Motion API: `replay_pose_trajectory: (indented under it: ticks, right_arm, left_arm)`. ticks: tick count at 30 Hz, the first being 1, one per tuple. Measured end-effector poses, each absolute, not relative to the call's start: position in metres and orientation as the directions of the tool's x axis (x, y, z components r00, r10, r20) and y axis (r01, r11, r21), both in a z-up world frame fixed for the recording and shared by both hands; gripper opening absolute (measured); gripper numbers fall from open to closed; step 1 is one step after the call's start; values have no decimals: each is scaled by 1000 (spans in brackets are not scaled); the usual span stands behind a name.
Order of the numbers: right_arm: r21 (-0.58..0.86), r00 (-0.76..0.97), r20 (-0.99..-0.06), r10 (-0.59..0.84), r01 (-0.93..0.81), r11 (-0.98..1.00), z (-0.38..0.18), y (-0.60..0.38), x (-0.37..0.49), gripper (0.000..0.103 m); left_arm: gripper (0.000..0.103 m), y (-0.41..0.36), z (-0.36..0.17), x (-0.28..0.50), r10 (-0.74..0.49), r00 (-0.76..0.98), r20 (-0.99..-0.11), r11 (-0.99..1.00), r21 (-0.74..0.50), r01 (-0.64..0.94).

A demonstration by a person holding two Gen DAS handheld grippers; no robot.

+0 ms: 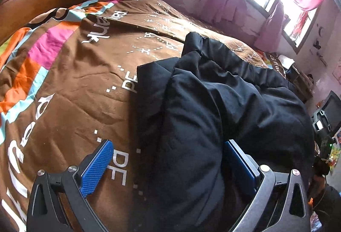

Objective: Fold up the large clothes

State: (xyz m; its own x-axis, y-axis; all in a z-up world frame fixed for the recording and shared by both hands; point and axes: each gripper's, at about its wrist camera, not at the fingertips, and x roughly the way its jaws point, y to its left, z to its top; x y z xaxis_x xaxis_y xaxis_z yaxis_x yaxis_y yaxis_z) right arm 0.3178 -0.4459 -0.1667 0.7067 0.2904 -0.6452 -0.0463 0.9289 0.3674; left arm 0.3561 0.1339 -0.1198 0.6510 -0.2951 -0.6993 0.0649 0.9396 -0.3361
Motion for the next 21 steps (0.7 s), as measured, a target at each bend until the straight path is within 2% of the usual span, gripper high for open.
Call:
replay_pose_trajectory:
  ticks: [5,8,11,16,21]
  right_arm:
    - [430,686,-647,334,-35,902,-172,-451,325,102]
    - [596,711,-561,423,-7,803,-171,-459,322,102]
    - [662,705,-511,491,-42,749,-174,-450,324,102]
    - [577,661,-590,463,-55,815,-181,-426,327,102]
    - [586,605,-644,468,-3,810,-186,-422,334,102]
  left_arm:
    - [103,137,-124,359,-338,625,-704,923,-379,71]
    - [103,131,-125,357,-363,607,-707,919,-379,108]
    - [103,123,-125,356,-401,575,-713,909,-388,152]
    - [103,119,-127,357,-418,547,-725,904,-395,166]
    - [103,116,-128,354,-436,523,-733,896,-411,171]
